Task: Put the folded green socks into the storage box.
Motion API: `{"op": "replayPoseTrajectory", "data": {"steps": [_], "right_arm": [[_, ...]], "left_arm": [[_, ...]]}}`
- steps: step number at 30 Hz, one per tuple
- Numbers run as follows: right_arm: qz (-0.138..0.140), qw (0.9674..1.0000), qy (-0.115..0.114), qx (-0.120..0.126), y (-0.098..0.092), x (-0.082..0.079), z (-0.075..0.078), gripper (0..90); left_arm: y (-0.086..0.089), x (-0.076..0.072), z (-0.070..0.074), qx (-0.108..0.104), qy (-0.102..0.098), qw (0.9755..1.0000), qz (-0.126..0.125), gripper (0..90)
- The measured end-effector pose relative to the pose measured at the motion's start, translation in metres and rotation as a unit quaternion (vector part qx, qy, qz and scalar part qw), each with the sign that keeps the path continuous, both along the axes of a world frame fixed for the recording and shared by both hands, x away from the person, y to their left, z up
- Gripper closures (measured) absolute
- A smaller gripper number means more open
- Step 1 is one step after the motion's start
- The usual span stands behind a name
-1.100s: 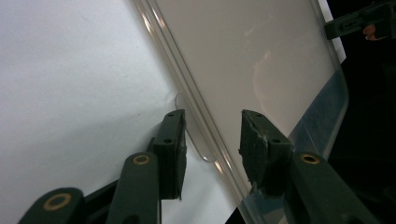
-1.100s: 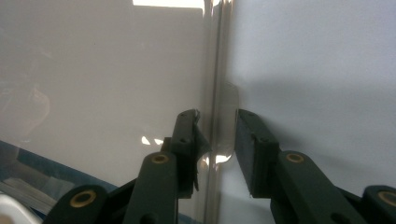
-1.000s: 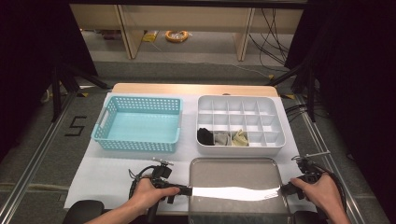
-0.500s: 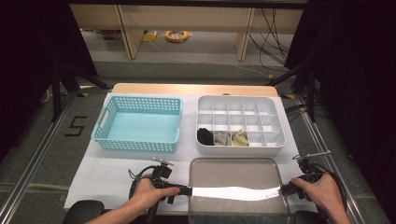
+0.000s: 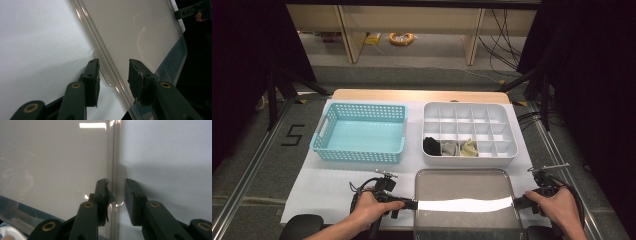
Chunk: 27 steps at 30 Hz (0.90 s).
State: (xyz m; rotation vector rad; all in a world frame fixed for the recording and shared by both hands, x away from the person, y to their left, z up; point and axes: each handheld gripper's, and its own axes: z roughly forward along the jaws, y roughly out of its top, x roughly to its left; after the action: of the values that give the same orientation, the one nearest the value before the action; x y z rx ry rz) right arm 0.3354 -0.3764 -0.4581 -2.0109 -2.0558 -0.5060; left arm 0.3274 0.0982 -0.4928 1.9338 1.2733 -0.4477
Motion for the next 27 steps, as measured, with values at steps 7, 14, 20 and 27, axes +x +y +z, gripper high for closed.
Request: {"op": "replayPoseTrajectory", "data": {"steps": [7,14,20,27], "right_arm": [[-0.008,0.9996,0.021,0.016,0.003,-0.003,0.005,74.0],[-0.017,0.9994,0.017,0.026,0.003,-0.006,0.005,74.3],[-0.026,0.9992,-0.003,0.03,0.002,-0.01,0.009,74.6],[-0.03,0.9987,-0.003,0.042,0.002,-0.014,0.012,74.8]], "left_arm": [[0.0,0.0,0.0,0.0,0.0,1.0,0.0,60.2],[0.0,-0.001,0.0,-0.001,-0.002,1.0,0.002,59.8],[0.001,-0.001,0.0,-0.003,-0.002,1.0,0.003,60.1],[0.003,0.004,0.0,0.001,-0.012,0.9999,0.009,60.6]]}}
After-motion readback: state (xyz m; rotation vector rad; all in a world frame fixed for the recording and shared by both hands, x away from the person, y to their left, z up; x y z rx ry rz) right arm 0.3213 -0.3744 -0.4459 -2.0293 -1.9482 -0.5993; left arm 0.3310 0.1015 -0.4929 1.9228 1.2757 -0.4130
